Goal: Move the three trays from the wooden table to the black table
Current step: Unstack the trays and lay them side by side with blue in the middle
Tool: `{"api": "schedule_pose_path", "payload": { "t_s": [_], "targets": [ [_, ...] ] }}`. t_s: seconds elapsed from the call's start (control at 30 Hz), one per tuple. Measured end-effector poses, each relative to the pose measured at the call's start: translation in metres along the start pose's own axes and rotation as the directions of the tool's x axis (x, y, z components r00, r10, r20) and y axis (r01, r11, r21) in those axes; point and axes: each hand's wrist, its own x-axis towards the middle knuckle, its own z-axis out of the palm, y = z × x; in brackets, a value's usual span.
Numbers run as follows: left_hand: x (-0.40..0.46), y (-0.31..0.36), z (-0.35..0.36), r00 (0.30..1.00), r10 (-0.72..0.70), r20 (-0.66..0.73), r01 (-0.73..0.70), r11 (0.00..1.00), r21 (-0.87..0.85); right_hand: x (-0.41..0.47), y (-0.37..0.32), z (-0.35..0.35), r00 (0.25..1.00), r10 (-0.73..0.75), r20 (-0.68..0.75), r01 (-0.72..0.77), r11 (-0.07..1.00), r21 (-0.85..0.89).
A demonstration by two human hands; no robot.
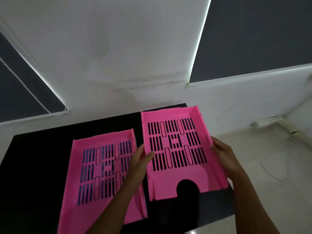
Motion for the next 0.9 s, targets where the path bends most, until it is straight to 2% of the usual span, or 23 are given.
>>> {"api": "schedule_pose_path", "payload": {
  "t_s": [0.3, 0.67, 0.9],
  "targets": [
    [0.009, -0.016, 0.033, 0.973, -0.215, -0.084, 0.224, 0.968, 0.116, 0.015, 0.036, -0.012, 0.992, 0.128, 0.009, -0.128, 0.991, -0.046],
    [0.022, -0.04, 0.047, 0.931, -0.325, -0.164, 0.35, 0.923, 0.158, 0.036, 0.055, -0.012, 0.986, 0.164, 0.014, -0.159, 0.972, -0.175],
    [0.023, -0.046, 0.05, 0.923, -0.349, -0.166, 0.382, 0.887, 0.26, 0.044, 0.061, -0.01, 0.981, 0.192, -0.02, -0.191, 0.95, -0.245]
  ]
}}
